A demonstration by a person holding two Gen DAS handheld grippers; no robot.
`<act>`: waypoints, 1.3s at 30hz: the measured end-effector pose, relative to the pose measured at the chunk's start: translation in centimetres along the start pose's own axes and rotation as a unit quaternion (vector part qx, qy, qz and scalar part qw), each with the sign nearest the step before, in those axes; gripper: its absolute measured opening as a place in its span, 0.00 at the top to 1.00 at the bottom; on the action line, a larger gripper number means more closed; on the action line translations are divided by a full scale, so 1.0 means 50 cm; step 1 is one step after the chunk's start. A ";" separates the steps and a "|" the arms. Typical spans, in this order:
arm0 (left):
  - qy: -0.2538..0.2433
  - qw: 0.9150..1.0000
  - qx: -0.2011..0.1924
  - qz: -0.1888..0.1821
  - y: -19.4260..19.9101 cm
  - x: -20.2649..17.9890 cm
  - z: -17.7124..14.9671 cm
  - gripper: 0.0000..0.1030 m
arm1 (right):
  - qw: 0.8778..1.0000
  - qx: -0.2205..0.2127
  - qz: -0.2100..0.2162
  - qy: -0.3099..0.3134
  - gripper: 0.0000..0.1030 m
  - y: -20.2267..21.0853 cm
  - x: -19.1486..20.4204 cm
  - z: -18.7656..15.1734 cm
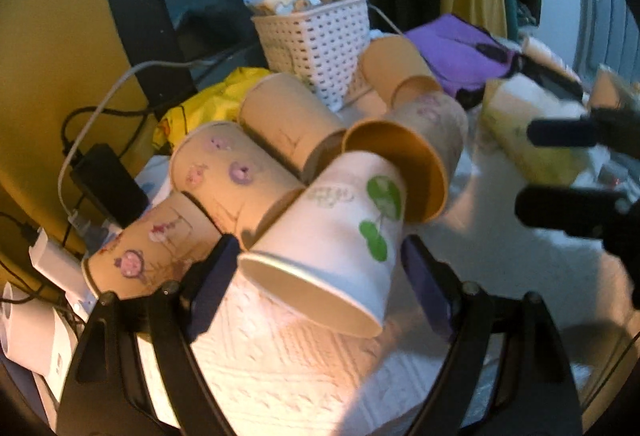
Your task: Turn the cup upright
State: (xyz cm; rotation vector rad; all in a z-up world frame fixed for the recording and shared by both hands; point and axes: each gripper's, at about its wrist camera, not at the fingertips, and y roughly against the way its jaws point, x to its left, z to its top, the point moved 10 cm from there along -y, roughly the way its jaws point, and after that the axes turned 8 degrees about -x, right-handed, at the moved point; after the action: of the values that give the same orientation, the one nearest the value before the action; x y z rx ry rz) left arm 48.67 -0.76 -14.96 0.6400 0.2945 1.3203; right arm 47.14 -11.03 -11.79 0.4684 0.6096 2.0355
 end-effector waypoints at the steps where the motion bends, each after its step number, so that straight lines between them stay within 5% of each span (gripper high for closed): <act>1: -0.002 1.000 -0.003 0.000 0.000 -0.002 0.000 0.19 | 1.000 0.001 0.000 0.000 0.26 0.000 0.001 -0.001; 17: 0.023 0.999 -0.021 -0.005 0.061 0.006 -0.004 0.26 | 1.000 -0.007 -0.003 -0.002 0.26 0.037 0.002 0.000; 39: 0.085 0.993 -0.047 -0.060 0.343 -0.101 -0.079 0.26 | 1.000 -0.011 -0.005 0.011 0.26 0.204 0.067 -0.063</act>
State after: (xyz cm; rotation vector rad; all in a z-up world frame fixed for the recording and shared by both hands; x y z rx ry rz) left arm 31.50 -2.68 -8.80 0.4243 0.4009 1.2672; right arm 36.86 -13.45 -8.04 0.4283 0.6011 2.0384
